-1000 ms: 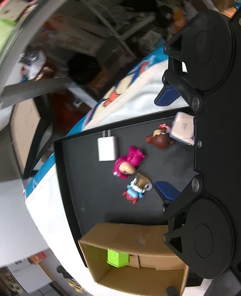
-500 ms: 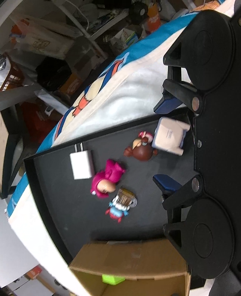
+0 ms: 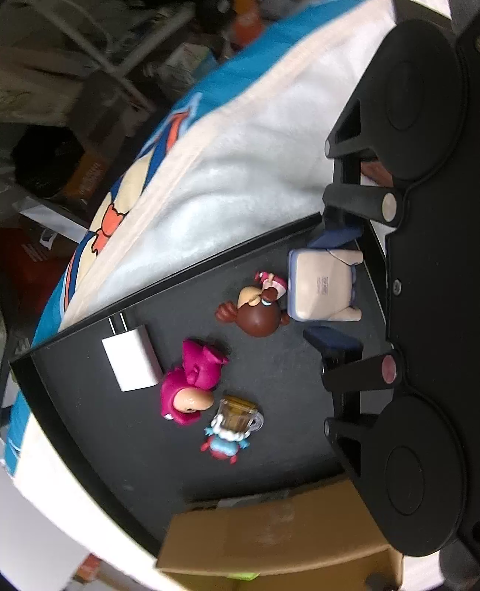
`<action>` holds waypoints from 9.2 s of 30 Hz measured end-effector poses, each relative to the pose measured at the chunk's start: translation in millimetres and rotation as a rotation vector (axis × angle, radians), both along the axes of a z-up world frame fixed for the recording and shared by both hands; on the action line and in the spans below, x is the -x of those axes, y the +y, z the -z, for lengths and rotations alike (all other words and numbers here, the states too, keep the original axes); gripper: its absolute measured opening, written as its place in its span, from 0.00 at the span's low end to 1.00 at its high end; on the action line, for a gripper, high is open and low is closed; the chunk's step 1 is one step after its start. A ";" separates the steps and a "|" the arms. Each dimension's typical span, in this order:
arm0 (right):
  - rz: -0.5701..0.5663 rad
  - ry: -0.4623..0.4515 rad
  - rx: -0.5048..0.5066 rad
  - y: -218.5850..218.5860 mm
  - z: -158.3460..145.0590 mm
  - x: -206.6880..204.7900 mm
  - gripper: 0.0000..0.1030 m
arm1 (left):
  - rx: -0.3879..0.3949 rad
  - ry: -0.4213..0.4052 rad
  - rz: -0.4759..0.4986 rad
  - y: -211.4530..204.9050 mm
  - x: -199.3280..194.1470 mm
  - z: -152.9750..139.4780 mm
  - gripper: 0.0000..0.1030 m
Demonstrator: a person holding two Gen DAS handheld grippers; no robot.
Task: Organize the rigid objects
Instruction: 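Close the right gripper on the lavender-white cube, then carry the lavender-white cube with the right gripper over the box, then lower the cube into the box beside the green cube, open right gripper, then move the right gripper back over the figurines on the tray, then close the right gripper on the brown-haired girl figurine, then carry the girl figurine with the right gripper over the box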
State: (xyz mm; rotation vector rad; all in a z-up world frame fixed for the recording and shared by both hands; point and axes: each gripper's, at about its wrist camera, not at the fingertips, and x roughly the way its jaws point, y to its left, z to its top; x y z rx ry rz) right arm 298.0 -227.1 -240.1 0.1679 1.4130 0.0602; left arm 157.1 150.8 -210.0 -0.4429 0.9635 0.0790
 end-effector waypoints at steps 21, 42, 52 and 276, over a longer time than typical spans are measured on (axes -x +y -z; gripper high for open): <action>-0.120 0.001 0.100 32.4 15.8 0.9 0.42 | 0.009 -0.014 -0.008 1.5 3.9 -1.8 0.20; -0.234 -0.160 0.046 61.7 -43.0 8.2 0.42 | 0.006 -0.014 -0.004 -0.5 4.7 -3.2 0.20; -0.289 -0.233 0.036 85.5 -77.2 0.7 0.42 | 0.017 -0.018 -0.009 1.1 5.0 -3.3 0.20; -0.403 -0.232 0.177 89.5 -33.6 11.2 0.33 | 0.017 -0.053 0.031 0.6 17.0 -11.6 0.20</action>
